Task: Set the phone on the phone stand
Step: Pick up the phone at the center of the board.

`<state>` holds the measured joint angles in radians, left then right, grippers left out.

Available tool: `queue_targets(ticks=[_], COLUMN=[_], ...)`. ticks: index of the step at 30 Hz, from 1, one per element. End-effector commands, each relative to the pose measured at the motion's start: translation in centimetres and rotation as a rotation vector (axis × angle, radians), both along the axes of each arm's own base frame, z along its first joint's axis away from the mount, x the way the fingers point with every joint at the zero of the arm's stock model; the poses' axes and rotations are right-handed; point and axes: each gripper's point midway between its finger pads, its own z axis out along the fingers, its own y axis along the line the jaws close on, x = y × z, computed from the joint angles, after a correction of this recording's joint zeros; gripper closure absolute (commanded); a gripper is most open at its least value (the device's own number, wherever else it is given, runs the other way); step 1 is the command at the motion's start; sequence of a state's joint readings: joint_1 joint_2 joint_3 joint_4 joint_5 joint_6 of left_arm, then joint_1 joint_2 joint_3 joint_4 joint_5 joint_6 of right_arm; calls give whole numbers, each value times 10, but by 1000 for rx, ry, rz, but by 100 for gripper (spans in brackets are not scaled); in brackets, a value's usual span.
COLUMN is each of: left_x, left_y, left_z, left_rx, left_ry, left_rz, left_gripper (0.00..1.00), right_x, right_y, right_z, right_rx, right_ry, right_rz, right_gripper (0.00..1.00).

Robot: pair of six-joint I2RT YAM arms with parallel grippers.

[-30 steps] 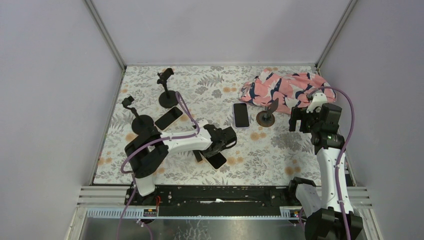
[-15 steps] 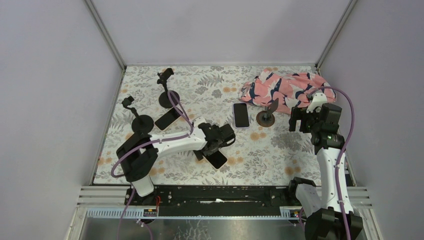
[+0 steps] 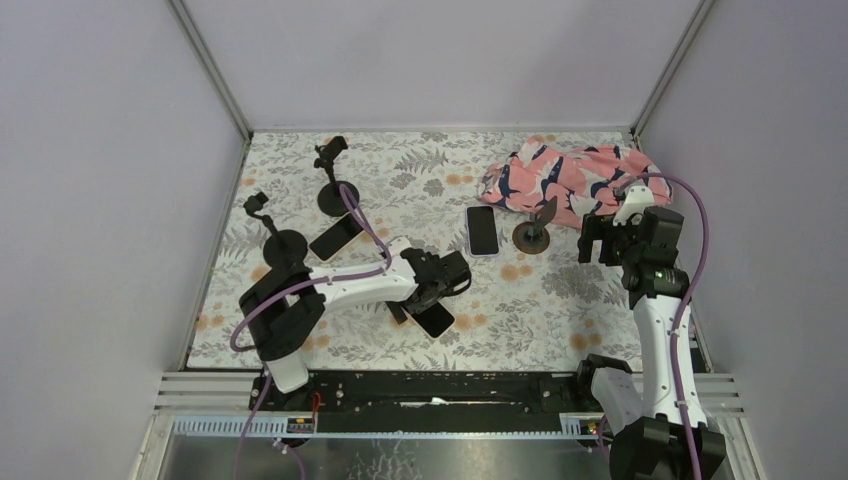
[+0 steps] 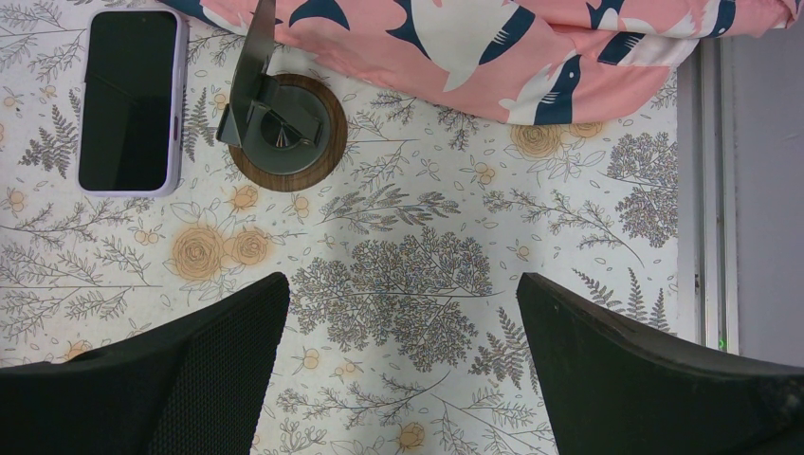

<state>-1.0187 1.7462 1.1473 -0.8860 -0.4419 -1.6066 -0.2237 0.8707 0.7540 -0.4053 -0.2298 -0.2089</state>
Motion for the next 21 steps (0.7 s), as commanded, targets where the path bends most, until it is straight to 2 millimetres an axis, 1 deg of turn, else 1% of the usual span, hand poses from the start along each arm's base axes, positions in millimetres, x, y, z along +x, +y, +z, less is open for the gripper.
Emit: queue_targets(ticks=[1, 8, 16, 21], left_x=[3, 0, -3, -12], left_y=[3, 4, 0, -3], left_z=[-12, -23, -36, -44], left_rx=[15, 33, 45, 41], left_ry=[3, 26, 67, 117], left_rz=[30, 22, 2, -16], left_gripper=[1, 1, 1, 2], right_x=[6, 6, 6, 6], right_y=[2, 1, 2, 2], right_z=[7, 8, 8, 7], right_rx=[4, 3, 6, 6], right_ry=[-31, -33, -33, -31], right_rz=[18, 18, 21, 22], right_gripper=[0, 0, 0, 0])
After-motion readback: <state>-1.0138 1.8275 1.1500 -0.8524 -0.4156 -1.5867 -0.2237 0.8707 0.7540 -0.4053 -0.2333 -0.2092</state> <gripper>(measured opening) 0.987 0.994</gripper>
